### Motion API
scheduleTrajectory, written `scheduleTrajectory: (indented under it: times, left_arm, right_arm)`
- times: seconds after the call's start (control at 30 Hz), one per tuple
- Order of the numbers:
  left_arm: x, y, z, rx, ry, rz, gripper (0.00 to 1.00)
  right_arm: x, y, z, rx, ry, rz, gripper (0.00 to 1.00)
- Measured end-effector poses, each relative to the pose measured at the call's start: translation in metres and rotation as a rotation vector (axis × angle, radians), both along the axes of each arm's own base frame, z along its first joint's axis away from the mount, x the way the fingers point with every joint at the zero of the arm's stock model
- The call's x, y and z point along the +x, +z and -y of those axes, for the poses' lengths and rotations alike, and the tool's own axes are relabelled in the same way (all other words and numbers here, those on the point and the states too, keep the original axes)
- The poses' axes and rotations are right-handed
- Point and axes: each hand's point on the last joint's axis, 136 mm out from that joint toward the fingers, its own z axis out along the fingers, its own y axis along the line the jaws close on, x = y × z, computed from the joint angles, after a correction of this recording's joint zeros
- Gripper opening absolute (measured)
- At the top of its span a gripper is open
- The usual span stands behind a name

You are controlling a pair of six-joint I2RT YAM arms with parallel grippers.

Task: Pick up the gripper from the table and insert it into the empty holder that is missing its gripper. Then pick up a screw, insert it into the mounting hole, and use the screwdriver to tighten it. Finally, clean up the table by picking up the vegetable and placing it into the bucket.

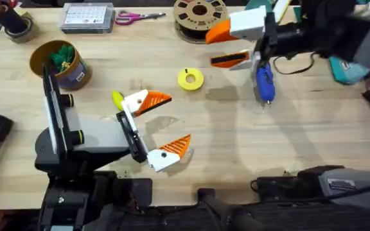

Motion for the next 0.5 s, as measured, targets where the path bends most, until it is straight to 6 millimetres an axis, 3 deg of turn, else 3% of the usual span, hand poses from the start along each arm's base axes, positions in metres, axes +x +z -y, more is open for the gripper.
scheduleTrajectory:
  times: [0.2, 0.5]
  left_arm:
    - [0.0, 0.0, 0.0, 0.0, 0.0, 0.0, 0.986]
    - [0.0, 0.0, 0.0, 0.0, 0.0, 0.0, 0.985]
  right_arm:
    - [0.001, -0.003, 0.02, -0.247, -0.03, 0.083, 0.997]
    - [0.002, 0.008, 0.058, -0.638, -0.029, 0.282, 0.997]
